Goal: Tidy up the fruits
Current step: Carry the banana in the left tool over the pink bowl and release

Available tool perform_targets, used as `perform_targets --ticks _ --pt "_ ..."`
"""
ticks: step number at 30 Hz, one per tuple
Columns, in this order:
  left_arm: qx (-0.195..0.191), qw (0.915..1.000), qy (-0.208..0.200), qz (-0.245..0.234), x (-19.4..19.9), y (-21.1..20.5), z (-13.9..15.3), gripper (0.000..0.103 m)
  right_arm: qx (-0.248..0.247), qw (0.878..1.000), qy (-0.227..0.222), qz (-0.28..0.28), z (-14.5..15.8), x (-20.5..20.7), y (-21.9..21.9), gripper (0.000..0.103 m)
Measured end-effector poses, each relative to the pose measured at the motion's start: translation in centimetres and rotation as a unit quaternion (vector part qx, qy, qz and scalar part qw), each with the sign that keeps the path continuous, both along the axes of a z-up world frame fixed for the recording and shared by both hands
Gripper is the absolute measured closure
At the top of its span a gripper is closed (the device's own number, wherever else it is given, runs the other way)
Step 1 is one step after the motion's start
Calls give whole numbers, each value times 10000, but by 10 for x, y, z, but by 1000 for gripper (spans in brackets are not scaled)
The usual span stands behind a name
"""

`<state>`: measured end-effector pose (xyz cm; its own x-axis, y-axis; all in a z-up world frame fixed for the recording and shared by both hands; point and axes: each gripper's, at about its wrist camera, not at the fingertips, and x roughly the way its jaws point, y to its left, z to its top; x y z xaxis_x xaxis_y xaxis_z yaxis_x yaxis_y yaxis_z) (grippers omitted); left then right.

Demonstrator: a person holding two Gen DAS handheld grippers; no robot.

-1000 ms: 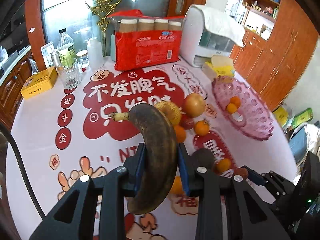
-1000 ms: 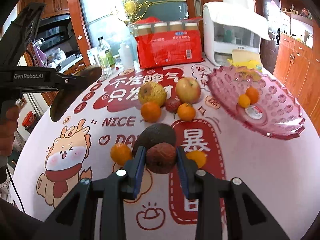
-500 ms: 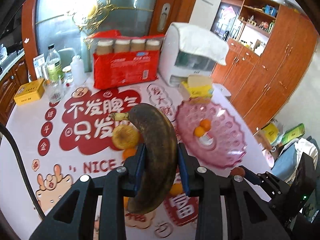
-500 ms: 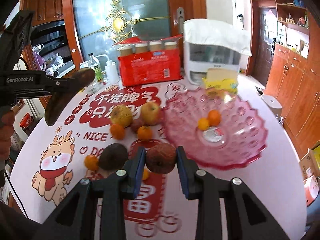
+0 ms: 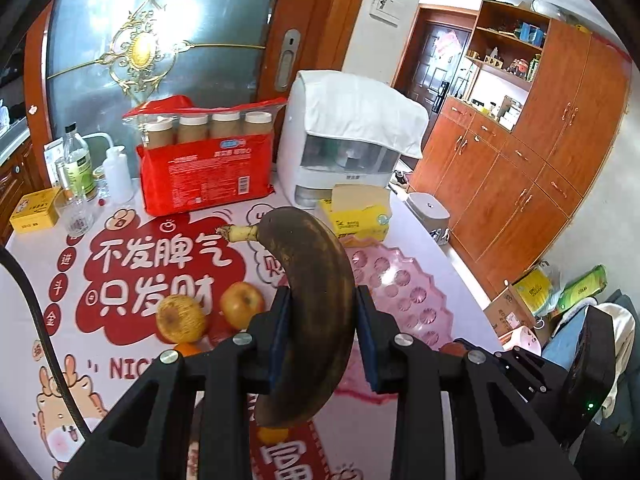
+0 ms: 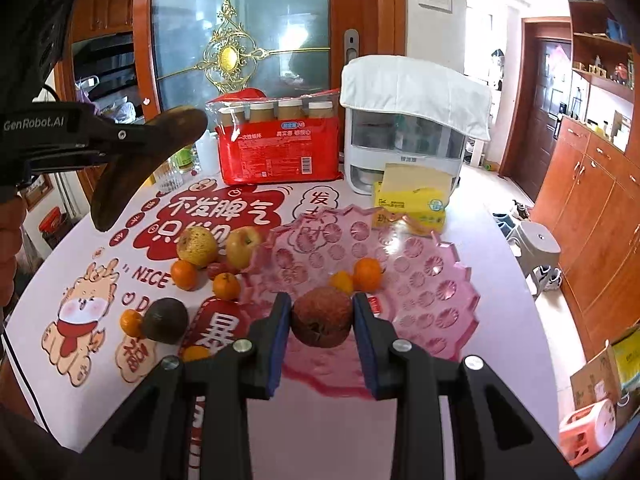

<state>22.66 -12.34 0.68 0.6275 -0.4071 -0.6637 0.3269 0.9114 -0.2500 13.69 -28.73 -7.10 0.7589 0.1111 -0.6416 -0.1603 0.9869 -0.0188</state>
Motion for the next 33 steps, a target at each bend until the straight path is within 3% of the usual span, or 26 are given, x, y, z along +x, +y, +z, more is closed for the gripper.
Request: perform_targets --ticks 5,14,33 --pt "-1 9999 136 -2 13 -29 -13 73 102 9998 173 -4 -8 18 -25 72" --pt "264 9969 740 -76 40 -78 -63 73 357 9972 620 -225 -43 47 -60 72" --pt "908 9850 1459 -151 85 -130 -136 73 620 9905 1229 -21 -83 77 -73 71"
